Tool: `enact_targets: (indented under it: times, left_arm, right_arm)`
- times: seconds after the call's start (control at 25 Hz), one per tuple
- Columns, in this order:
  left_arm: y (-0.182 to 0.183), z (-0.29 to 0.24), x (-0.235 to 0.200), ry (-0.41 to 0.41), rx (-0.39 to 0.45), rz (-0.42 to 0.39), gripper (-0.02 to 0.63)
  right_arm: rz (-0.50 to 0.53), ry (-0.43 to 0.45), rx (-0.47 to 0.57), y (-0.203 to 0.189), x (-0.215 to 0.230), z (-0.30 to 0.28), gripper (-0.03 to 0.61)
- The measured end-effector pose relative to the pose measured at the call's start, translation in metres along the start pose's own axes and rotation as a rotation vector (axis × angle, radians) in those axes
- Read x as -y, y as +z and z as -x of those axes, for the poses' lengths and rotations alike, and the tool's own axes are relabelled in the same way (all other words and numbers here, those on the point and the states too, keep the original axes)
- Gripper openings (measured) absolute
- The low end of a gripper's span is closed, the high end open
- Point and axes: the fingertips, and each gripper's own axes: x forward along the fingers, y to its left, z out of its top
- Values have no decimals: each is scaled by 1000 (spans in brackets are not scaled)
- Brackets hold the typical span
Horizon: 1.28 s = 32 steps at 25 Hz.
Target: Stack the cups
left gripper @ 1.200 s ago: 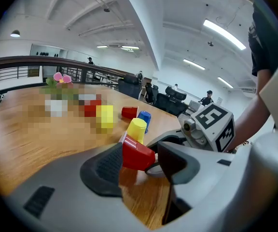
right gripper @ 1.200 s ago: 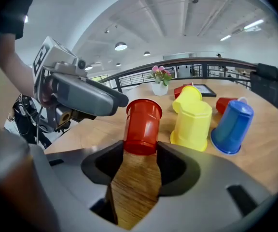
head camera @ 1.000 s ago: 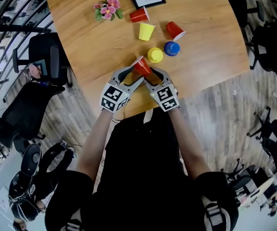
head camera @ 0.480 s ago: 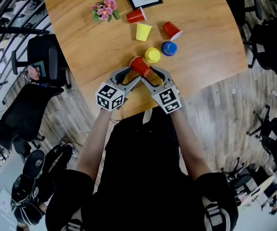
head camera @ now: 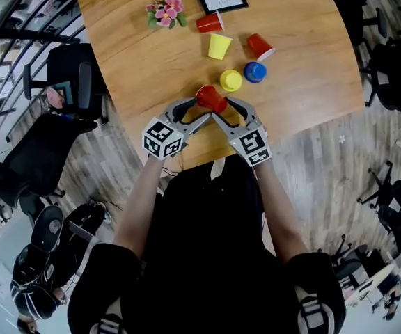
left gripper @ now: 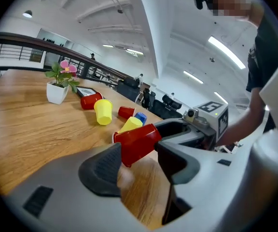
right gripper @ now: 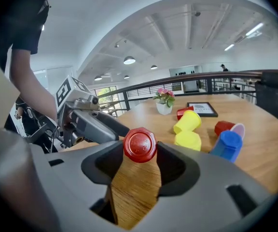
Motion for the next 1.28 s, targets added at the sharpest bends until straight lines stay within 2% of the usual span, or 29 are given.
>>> enact_targets:
  times: [0.24,0.44,0.64,0.96,1.28]
  left_arm:
    - [-24,-1,9,-24,-121,-132,239]
    - [-40,-5,16,-39,-180,-179,239]
    - [-36,-2,7,-14,-162,-164,239]
    - [-20,18,-8,32,-73,-74,239]
    - [-30,32,-14,44,-90,-70,239]
  right_arm:
    - [-23,19,10,4,-4,-2,229]
    - [-10,14,4,6,-6,-6,227]
    - [1,-1,-8,7,-5,-8,227]
    - [62,-113,-72,4,8,-30,228]
    - [81,-172,-136,-1,13,-58,229]
